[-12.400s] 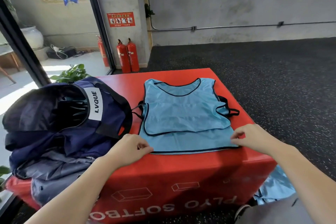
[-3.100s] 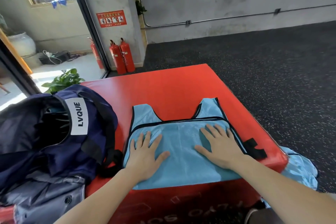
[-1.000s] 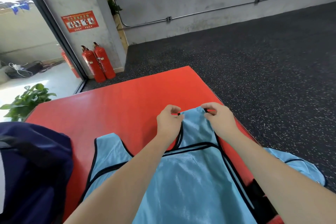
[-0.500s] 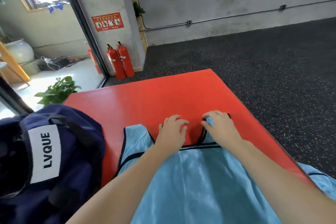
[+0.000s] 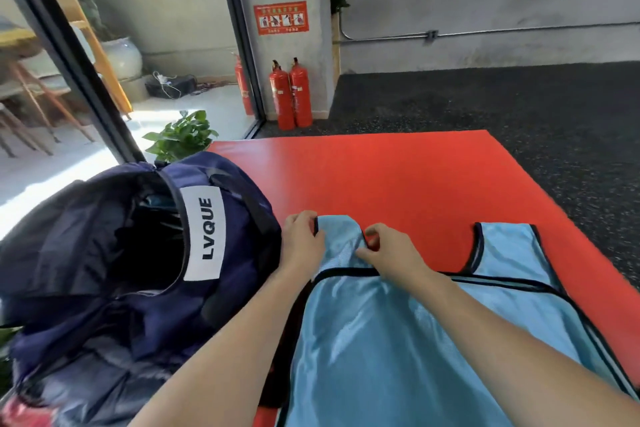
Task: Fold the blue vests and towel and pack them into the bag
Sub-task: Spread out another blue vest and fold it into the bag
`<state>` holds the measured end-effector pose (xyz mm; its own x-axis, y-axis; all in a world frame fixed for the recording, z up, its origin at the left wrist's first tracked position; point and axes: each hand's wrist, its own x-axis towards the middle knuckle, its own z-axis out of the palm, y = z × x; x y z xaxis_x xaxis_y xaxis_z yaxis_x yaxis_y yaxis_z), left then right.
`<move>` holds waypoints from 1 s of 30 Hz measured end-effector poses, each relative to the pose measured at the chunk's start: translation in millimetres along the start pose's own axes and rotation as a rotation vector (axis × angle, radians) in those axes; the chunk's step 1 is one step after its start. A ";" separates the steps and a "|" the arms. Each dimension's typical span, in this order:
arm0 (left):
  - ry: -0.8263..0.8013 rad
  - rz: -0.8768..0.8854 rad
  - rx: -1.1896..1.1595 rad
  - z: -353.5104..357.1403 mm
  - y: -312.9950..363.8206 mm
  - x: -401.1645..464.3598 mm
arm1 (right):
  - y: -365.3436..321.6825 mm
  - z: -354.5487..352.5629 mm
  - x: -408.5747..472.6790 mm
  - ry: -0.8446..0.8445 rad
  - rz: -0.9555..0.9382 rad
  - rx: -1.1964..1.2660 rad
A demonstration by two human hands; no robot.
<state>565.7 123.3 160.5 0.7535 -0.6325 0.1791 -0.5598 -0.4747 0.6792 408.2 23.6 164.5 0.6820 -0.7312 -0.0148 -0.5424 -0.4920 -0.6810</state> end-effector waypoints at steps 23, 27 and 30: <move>-0.086 -0.086 -0.608 -18.9 7.9 14.9 | -26.5 -15.4 32.8 -0.087 0.300 1.313; -0.099 -0.038 -0.542 -18.8 8.7 13.9 | -31.0 -17.1 36.2 -0.077 0.328 1.303; -0.052 0.025 -0.353 -13.0 5.0 13.7 | -26.5 -11.6 39.8 0.022 0.261 1.111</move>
<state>577.7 120.3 175.6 0.7176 -0.6758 0.1682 -0.4171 -0.2237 0.8809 444.1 2.0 190.4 0.5977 -0.7631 -0.2458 0.0750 0.3585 -0.9305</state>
